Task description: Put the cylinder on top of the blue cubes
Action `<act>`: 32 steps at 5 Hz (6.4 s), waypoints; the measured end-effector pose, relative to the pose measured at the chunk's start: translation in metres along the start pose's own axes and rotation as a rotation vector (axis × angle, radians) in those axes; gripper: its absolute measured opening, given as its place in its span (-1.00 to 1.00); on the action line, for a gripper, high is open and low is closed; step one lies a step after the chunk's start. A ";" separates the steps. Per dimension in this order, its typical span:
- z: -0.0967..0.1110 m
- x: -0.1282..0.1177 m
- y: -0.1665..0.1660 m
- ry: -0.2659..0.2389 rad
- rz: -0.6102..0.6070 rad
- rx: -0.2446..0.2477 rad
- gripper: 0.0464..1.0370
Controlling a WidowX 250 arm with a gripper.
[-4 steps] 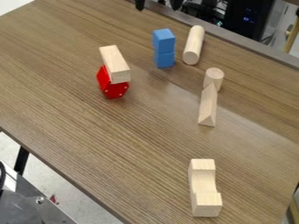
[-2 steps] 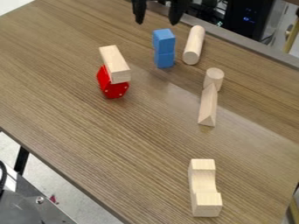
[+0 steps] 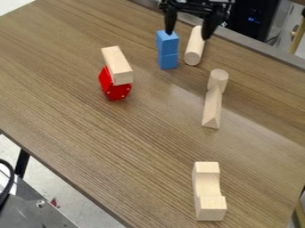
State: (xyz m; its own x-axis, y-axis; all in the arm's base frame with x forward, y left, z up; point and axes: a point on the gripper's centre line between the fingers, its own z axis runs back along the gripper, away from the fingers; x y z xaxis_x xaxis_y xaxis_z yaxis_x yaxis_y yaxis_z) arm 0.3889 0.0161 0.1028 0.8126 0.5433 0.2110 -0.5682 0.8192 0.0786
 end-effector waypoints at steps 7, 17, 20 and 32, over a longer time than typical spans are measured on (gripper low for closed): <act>-0.029 -0.039 -0.049 0.089 -0.074 -0.144 0.93; 0.015 0.015 0.037 0.057 0.359 -0.124 0.04; -0.007 0.038 0.041 0.077 0.390 -0.106 0.04; -0.025 0.034 0.036 0.142 0.354 -0.036 0.93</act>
State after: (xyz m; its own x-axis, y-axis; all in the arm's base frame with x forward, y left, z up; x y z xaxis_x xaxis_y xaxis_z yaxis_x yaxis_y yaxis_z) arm 0.3991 0.0682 0.0883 0.5783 0.8117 0.0814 -0.8140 0.5808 -0.0093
